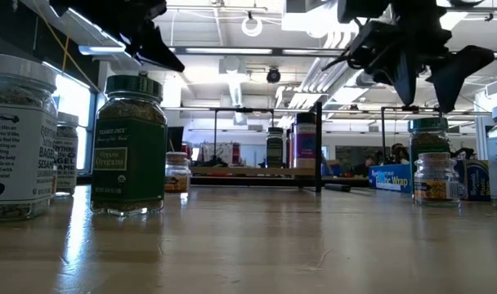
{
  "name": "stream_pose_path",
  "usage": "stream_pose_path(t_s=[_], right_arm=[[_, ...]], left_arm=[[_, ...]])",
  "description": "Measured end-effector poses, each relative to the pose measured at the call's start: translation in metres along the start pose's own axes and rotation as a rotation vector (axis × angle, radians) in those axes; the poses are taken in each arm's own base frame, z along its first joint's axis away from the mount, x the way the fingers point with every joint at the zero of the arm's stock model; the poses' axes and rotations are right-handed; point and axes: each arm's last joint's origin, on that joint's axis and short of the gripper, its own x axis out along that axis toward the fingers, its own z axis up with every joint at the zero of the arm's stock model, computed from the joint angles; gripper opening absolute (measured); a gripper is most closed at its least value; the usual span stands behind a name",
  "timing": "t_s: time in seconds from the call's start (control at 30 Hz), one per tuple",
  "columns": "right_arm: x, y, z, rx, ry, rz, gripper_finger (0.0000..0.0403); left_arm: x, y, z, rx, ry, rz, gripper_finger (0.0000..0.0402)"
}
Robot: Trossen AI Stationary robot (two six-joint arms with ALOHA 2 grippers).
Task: Shelf spices
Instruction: Put the green seasoning bottle on the shelf aligned with the other green seasoning bottle
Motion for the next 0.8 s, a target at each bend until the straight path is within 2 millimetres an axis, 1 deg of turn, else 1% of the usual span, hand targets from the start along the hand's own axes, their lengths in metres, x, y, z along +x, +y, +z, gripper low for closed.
stream_pose_path(t_s=[0.07,0.27,0.4,0.47,0.63,0.73,0.8], right_arm=[[0.001,0.000,-0.003,0.061,-0.004,-0.007,0.0254],[0.006,-0.003,-0.022,0.252,-0.050,-0.078,0.0254],[0.007,0.002,-0.028,0.368,-0.109,-0.014,0.0254],[0.007,0.004,-0.028,0.414,-0.125,0.005,0.0254],[0.004,-0.007,-0.025,0.491,-0.151,-0.079,0.0254],[0.005,-0.011,-0.018,0.529,-0.158,-0.045,0.0254],[0.008,-0.011,-0.013,0.540,-0.150,0.019,0.0254]], left_arm=[[0.000,0.000,0.000,0.035,0.000,0.007,0.0001],[0.000,0.004,-0.001,0.132,0.010,0.020,0.0001],[0.001,0.011,-0.002,0.124,0.021,0.046,0.0001],[0.002,0.013,-0.004,0.119,0.029,0.052,0.0001],[0.002,0.017,-0.005,0.127,0.039,0.066,0.0001],[0.002,0.020,-0.006,0.123,0.044,0.075,0.0001],[0.002,0.021,-0.006,0.120,0.045,0.071,0.0001]])
